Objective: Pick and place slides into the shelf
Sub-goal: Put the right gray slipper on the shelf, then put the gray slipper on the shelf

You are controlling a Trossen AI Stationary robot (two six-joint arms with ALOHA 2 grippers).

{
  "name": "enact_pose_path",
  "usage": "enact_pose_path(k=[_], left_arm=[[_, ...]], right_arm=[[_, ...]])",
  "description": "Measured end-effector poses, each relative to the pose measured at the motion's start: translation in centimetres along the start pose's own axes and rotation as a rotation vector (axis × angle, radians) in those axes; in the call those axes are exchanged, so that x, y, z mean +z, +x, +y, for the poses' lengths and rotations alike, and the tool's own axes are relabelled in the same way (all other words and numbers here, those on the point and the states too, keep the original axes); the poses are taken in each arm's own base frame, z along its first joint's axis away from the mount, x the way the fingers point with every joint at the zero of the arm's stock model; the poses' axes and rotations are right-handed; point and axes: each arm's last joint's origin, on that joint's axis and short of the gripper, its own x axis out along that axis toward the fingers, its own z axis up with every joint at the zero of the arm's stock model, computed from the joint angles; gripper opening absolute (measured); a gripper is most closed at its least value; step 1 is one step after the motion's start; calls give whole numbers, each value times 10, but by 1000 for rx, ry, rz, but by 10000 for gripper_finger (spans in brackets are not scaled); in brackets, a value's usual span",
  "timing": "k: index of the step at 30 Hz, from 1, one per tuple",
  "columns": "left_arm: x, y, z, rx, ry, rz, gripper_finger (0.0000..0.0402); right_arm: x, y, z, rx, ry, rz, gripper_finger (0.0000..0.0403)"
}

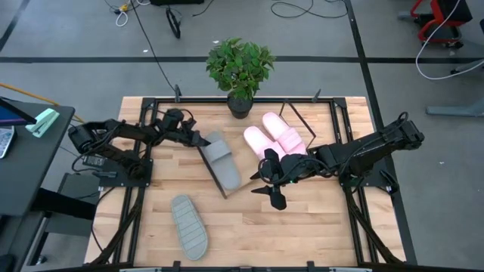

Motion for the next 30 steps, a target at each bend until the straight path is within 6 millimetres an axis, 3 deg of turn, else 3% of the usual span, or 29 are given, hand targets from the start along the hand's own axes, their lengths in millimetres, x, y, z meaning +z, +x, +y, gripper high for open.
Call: enact_pose_path(k=[8, 21, 30], left_arm=[[0, 1, 0, 23, -2, -16, 119], [-1, 0, 3, 55, 15, -23, 227], [4, -4, 7, 67, 10, -53, 265]], right_arm=[[0, 0, 0, -1, 1, 1, 217], [-2, 0, 0, -5, 6, 18, 221], [-2, 0, -1, -7, 25, 23, 222]])
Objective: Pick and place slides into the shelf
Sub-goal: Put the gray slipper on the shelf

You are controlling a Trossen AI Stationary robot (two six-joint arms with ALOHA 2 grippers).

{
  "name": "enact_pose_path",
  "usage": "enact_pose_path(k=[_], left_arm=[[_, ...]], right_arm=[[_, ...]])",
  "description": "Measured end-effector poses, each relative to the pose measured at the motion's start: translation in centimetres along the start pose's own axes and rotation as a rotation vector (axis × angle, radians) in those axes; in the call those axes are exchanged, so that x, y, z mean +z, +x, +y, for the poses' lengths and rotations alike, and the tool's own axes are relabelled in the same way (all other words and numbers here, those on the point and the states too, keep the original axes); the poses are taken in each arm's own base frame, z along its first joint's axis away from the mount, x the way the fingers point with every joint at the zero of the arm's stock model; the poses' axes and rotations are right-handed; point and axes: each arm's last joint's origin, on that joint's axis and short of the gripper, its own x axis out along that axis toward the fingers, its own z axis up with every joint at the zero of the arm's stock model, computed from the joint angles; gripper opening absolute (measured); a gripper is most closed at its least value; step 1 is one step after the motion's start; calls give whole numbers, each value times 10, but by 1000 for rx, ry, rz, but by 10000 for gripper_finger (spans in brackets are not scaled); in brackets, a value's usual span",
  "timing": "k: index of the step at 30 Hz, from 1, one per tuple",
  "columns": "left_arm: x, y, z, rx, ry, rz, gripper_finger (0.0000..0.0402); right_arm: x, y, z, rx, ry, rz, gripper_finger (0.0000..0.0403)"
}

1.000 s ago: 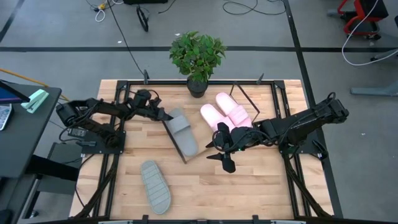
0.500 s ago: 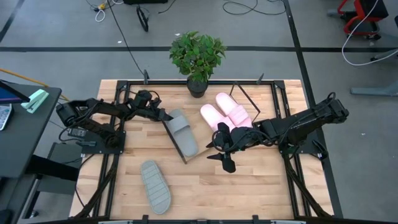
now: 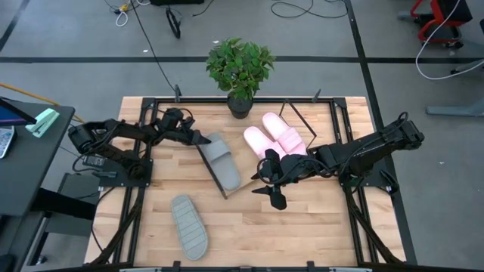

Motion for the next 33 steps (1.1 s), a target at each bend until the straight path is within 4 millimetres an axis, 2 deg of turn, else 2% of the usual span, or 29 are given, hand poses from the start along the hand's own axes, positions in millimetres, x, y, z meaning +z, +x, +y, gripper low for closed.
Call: enact_pose_path(k=[4, 12, 20, 27, 33], left_arm=[[3, -3, 3, 10, 16, -17, 268], [16, -17, 17, 45, -12, -93, 247], [28, -34, 24, -20, -3, -117, 231], [38, -62, 13, -138, 109, -173, 228], [36, -83, -19, -309, 284, -160, 226]], right_arm=[[0, 0, 0, 0, 0, 1, 222], [-1, 0, 0, -1, 11, 7, 222], [-2, 0, 0, -6, 23, 20, 222], [-2, 0, -1, -6, 23, 20, 222], [-2, 0, 0, 2, 23, 23, 222]])
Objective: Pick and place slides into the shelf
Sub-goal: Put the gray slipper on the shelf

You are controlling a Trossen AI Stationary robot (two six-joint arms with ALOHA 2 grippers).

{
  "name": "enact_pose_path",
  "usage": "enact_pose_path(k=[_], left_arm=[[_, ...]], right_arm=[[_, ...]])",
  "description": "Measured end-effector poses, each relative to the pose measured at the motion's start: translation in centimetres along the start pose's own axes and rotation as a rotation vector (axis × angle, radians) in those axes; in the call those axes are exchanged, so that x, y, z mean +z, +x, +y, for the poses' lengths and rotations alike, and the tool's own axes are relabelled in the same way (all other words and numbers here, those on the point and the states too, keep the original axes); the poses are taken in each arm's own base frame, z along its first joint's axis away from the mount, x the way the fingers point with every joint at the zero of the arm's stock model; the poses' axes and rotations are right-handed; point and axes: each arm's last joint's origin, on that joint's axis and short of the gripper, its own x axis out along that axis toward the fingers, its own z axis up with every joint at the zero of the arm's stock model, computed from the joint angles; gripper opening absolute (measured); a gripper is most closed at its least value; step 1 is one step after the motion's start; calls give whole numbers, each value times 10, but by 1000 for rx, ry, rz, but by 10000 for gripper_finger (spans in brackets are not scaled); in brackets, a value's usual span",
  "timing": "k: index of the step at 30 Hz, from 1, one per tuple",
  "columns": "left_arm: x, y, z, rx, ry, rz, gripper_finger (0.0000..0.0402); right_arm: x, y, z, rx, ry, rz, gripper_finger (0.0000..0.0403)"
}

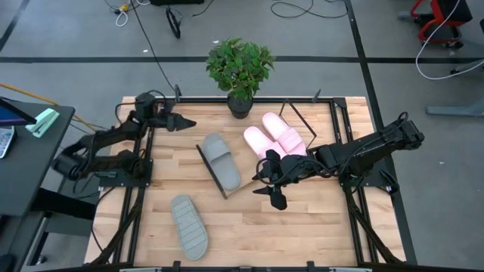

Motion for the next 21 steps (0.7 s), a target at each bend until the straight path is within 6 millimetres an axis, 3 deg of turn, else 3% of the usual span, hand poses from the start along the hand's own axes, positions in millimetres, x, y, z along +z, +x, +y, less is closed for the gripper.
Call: enact_pose_path(k=[7, 14, 21], left_arm=[[-1, -11, -59, -178, 240, -28, 197], [-19, -26, -115, -382, 394, -38, 172], [-39, -44, -149, -540, 494, -102, 157]], right_arm=[[0, 0, 0, 3, 0, 1, 222], [-1, 0, 3, 40, -5, 11, 222], [0, -3, 22, 118, -69, -43, 222]])
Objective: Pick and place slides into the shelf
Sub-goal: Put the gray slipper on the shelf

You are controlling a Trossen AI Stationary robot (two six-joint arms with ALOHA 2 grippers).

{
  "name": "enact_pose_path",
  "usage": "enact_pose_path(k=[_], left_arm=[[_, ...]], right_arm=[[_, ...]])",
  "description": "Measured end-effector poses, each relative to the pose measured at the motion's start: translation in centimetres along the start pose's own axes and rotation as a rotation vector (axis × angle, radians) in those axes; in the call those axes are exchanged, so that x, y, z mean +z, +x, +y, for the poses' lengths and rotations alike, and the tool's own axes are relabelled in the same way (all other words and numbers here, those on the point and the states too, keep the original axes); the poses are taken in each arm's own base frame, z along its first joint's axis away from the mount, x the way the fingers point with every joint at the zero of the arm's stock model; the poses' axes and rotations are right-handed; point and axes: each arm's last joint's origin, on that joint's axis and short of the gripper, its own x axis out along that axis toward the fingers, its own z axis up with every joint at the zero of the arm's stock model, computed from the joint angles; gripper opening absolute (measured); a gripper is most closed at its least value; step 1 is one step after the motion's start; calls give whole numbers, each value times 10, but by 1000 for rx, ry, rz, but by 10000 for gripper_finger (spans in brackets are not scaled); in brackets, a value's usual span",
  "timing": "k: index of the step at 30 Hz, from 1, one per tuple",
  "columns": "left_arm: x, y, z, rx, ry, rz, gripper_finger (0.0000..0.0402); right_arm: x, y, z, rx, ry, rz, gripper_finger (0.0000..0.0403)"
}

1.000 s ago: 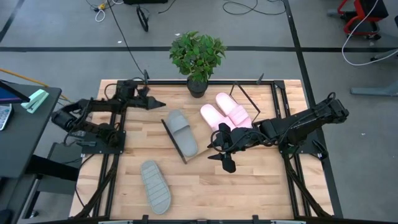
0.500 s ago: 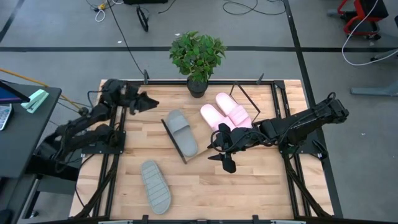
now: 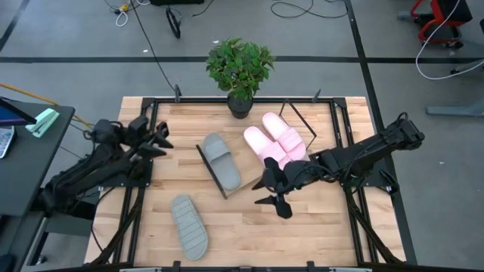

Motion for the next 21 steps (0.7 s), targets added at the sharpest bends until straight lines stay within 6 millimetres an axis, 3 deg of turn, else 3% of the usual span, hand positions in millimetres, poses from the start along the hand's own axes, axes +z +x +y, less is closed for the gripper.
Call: enact_pose_path(k=[6, 21], left_arm=[[-9, 1, -7, -7, -9, 17, 134], [-33, 20, -10, -1, 14, 108, 100]], right_arm=[[-2, -1, 12, -33, -54, -32, 222], [3, -1, 11, -125, -107, -104, 217]])
